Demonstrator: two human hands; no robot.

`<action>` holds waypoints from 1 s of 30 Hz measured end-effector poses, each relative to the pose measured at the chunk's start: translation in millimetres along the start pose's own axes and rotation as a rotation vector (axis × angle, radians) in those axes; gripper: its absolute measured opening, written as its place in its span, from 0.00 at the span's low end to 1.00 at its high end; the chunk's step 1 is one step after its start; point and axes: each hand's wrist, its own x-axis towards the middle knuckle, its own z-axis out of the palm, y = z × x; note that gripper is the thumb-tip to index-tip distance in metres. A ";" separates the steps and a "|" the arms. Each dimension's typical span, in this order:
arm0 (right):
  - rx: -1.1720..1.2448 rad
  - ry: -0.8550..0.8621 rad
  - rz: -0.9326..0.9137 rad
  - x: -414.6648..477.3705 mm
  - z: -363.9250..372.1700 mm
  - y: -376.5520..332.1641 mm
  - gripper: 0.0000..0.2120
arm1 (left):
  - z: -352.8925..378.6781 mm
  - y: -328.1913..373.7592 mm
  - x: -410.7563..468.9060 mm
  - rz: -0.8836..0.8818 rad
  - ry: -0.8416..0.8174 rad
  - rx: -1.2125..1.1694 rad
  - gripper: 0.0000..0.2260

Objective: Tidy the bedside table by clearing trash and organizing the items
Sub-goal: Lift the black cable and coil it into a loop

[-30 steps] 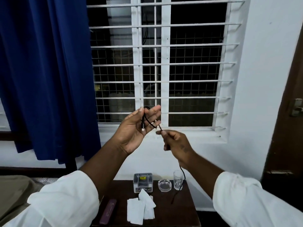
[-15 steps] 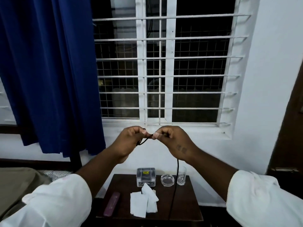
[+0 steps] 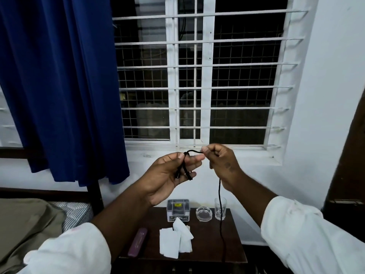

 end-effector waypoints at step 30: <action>-0.378 -0.266 -0.216 -7.1 12.4 -31.8 0.09 | -19.9 -20.5 -2.4 0.012 0.230 0.420 0.12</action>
